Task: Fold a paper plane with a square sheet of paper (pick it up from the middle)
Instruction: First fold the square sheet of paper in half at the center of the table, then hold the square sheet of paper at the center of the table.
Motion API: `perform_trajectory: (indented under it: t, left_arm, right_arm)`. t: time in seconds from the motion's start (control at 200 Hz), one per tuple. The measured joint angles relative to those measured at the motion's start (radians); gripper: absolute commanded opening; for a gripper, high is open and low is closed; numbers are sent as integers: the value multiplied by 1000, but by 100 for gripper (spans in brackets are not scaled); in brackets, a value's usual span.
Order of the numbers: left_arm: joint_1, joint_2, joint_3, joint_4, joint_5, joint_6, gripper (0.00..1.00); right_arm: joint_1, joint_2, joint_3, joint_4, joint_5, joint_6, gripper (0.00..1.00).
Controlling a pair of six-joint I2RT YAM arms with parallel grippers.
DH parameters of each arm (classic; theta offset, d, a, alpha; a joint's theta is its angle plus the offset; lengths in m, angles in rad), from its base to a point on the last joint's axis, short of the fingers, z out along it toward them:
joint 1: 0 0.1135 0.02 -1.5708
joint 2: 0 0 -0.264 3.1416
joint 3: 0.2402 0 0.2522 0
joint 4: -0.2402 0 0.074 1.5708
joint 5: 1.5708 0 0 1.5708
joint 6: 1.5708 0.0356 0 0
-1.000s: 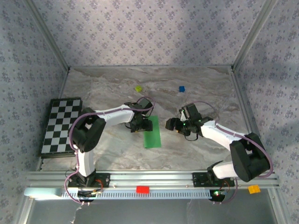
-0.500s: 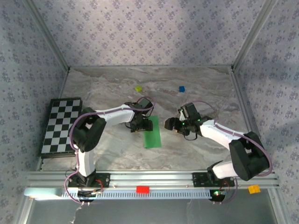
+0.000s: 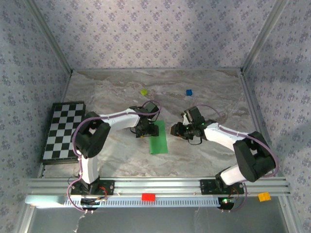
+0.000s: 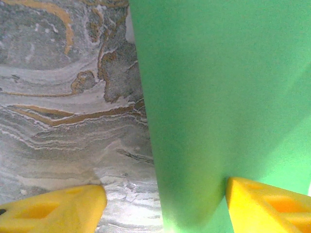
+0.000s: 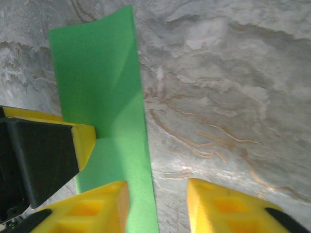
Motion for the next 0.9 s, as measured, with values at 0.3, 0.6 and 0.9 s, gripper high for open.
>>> perform_trajectory:
  t: [0.3,0.6,0.9]
  left_arm:
    - [0,4,1,-1,0,0,70]
    - [0,5,1,-1,0,0,70]
    - [0,5,1,-1,0,0,70]
  right_arm:
    - [68,148,114,48,-3,39,5]
    - [108,252,167,97,-14,76,3]
    - [109,317,168,106,-18,86,1]
